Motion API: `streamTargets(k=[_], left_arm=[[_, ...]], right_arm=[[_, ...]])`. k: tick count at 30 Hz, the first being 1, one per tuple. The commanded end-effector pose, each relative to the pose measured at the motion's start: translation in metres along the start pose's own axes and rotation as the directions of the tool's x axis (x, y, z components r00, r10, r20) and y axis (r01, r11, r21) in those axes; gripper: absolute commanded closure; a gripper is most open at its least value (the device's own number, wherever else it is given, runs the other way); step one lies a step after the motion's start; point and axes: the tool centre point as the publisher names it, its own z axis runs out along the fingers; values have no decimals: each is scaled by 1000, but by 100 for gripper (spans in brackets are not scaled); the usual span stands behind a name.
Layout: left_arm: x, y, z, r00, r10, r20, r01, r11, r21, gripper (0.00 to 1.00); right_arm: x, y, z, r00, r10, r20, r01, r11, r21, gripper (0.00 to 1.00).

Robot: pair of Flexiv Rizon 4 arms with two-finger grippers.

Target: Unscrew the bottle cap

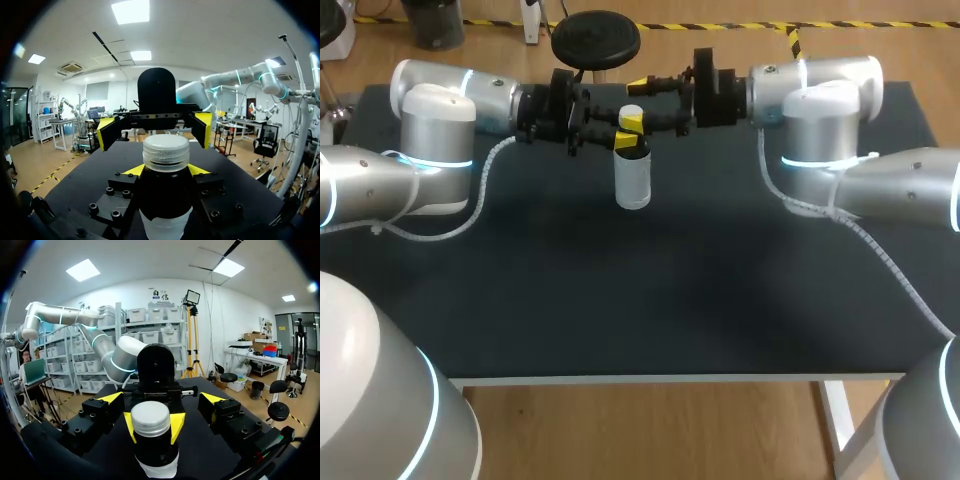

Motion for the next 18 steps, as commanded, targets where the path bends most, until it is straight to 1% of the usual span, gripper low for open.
streamTargets(k=[1, 5, 8, 18], left_arm=[[-2, 1, -1, 1000, 1, -7, -1, 1000, 1, 100], [-2, 1, -1, 1000, 1, -7, -1, 1000, 1, 100], [-2, 1, -1, 1000, 1, -7, -1, 1000, 1, 100], [-2, 1, -1, 1000, 1, -7, -1, 1000, 1, 100]], right_arm=[[13, 7, 0, 996, 4, 87, -6, 1000, 25, 0], [16, 7, -1, 991, 8, 135, -13, 999, 33, 0], [17, 6, -1, 988, 13, 155, -17, 999, 28, 0], [19, -1, 9, 974, 29, 227, -25, 999, -21, 0]])
